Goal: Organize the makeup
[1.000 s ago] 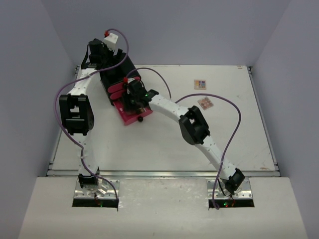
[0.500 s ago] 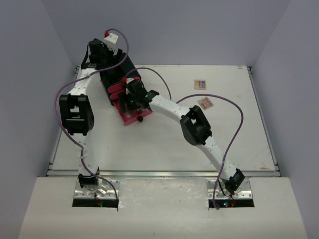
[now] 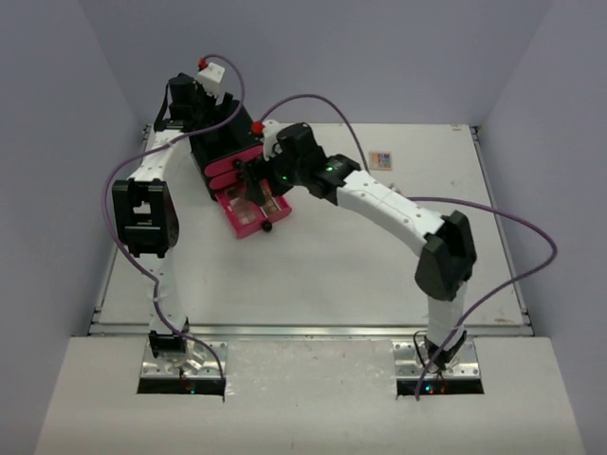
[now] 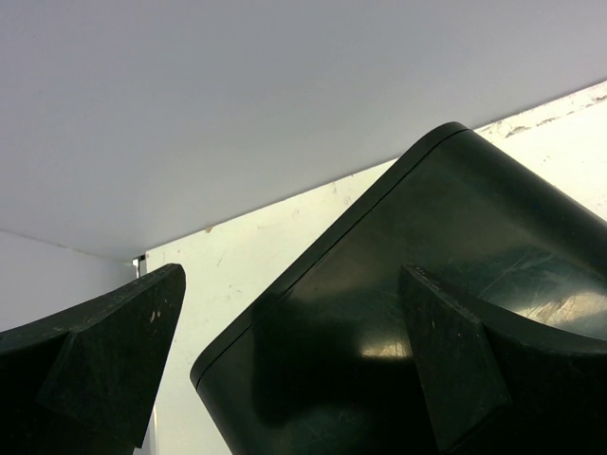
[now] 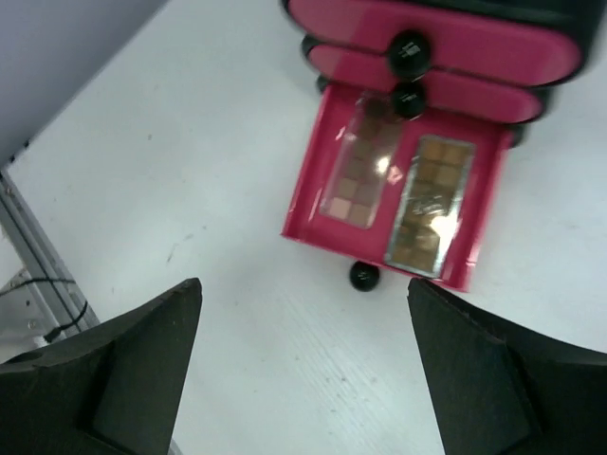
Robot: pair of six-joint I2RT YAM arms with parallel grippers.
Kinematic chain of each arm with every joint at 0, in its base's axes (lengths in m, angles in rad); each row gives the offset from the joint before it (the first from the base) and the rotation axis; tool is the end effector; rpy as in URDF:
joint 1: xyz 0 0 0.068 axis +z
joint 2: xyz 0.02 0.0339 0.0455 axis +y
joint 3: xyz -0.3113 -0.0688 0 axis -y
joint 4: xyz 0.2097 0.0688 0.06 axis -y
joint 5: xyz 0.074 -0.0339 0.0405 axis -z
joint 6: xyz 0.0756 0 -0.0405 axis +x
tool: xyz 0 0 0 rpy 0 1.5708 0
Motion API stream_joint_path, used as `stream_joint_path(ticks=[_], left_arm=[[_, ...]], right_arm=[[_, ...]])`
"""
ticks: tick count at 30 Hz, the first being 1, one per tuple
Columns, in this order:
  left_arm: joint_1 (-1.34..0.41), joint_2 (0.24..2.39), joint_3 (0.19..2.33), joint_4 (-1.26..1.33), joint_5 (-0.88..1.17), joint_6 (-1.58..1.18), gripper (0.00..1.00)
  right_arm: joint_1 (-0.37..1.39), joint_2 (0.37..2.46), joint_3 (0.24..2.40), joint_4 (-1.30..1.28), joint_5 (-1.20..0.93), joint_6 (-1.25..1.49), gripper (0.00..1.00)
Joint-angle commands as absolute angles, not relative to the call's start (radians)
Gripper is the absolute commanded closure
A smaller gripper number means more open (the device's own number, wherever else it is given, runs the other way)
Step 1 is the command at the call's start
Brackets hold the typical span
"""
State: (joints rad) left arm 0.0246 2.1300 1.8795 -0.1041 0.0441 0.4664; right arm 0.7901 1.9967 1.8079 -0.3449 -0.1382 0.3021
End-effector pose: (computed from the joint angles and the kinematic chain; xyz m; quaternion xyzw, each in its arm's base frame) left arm 0.5433 0.0100 0.3316 0.1921 0.7978 0.1213 0.5584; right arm 0.3403 0.3583 0.3408 -0.2425 0.8325 0.3080 0.3914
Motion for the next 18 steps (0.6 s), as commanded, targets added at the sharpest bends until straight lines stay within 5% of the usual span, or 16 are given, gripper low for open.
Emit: stream_joint_path(ticks=[1, 9, 12, 18], left_arm=[[0.019, 2.181, 1.856, -0.307, 0.04, 0.483, 0.04], [0.02, 2.174, 1.86, -0.313, 0.044, 0.483, 0.04], [0.019, 2.169, 1.859, -0.314, 0.041, 0.484, 0.04], [0.018, 2.163, 1.859, -0.316, 0.041, 0.486, 0.04]], right_arm=[[0.582, 1.738, 1.575, -0.429, -0.019, 0.259, 0.07], [0.169, 1.726, 1.375, -0.563, 0.001, 0.287, 0.05], [0.12, 1.793, 1.408, -0.576, 0.172, 0.217, 0.02], [0.092, 1.955, 1.507, -0.559, 0.145, -0.042, 0.01]])
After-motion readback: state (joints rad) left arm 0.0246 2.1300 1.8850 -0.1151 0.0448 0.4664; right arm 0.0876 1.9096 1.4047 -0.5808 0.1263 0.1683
